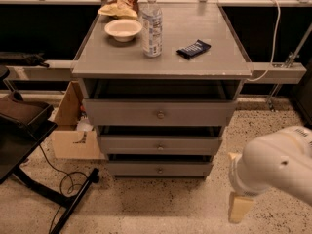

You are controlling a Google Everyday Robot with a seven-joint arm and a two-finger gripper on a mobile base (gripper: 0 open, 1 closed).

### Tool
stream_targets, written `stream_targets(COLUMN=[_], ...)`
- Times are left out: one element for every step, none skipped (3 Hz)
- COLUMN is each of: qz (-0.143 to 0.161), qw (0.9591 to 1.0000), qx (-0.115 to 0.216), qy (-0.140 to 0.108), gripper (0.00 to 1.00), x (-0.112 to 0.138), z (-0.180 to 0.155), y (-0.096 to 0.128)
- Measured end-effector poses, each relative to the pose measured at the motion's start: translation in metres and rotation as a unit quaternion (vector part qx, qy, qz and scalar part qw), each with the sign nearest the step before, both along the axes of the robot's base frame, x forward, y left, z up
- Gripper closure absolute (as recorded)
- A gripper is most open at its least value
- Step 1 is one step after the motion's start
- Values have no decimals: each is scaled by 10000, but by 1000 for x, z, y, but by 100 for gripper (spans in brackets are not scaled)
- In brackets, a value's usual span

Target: Open bottom drawer

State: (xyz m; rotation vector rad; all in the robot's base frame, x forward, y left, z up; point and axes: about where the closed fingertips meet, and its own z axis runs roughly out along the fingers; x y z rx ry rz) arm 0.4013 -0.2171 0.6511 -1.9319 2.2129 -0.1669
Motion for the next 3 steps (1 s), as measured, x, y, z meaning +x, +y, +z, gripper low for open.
stream_targets(qz=[13, 2, -85], qw=[9991, 9992, 9996], qx=[-50, -36, 99], qy=[421, 387, 245], gripper=[0, 0, 0], x=[-15, -13, -2], z=[-73, -75, -98], y=[-8, -7, -3])
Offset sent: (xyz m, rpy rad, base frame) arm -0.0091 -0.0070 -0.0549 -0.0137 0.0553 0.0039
